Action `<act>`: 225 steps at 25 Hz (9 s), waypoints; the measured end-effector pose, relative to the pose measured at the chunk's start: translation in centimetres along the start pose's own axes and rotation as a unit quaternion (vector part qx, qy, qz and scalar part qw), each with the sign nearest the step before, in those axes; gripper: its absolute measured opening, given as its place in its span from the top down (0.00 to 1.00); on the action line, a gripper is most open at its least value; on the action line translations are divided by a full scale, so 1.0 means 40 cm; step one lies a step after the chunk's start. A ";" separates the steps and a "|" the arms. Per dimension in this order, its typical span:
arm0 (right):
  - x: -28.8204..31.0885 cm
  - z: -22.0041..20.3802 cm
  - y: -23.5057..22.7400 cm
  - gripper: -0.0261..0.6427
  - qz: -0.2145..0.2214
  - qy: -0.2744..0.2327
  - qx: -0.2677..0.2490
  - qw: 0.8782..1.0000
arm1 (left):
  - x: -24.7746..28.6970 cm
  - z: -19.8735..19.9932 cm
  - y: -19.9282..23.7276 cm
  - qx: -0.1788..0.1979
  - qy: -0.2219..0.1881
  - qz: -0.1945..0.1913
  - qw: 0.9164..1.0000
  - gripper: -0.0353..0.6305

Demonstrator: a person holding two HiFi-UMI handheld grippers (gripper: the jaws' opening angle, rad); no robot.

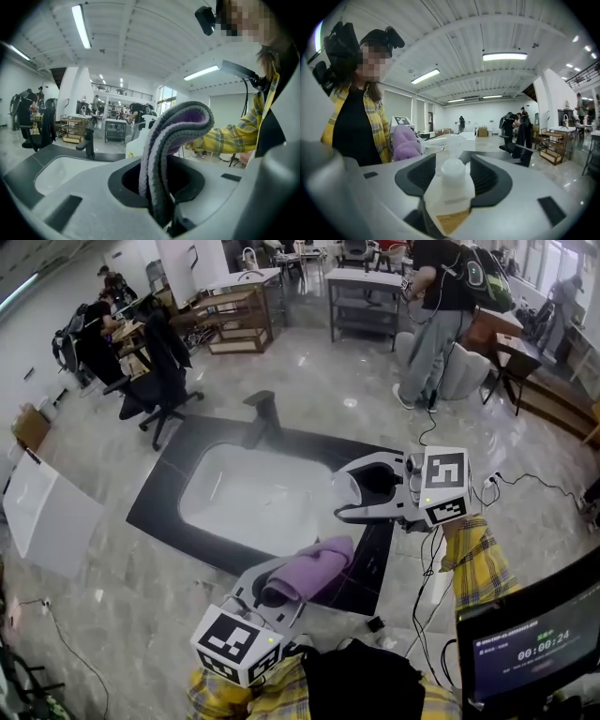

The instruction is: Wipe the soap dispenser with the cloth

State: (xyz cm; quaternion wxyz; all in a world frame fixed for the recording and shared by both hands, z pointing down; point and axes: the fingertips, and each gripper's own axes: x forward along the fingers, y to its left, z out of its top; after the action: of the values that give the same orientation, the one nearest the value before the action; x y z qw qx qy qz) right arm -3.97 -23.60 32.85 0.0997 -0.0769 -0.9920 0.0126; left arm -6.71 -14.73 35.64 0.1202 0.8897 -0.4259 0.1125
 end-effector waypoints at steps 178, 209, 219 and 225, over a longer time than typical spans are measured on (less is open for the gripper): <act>-0.240 -0.095 0.005 0.74 -0.543 -0.121 0.196 0.808 | 0.231 -0.179 0.126 0.281 0.071 0.020 0.957 0.84; -0.248 -0.148 0.013 0.74 -0.539 -0.106 0.212 0.808 | 0.334 -0.409 0.125 0.261 0.240 -0.048 0.934 0.84; -0.195 -0.061 0.006 0.74 -0.413 -0.113 0.138 0.893 | 0.232 -0.259 0.075 0.091 0.110 -0.116 0.983 0.84; -0.120 -0.043 -0.012 0.71 -0.317 -0.040 0.079 0.944 | 0.152 -0.125 0.108 0.015 0.018 -0.091 0.996 0.84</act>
State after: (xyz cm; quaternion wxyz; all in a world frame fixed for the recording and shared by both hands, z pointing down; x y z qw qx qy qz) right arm 0.96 -24.81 33.61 0.0649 0.2497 -0.9642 0.0613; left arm -6.87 -20.25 42.70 0.1238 0.9243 -0.3393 0.1235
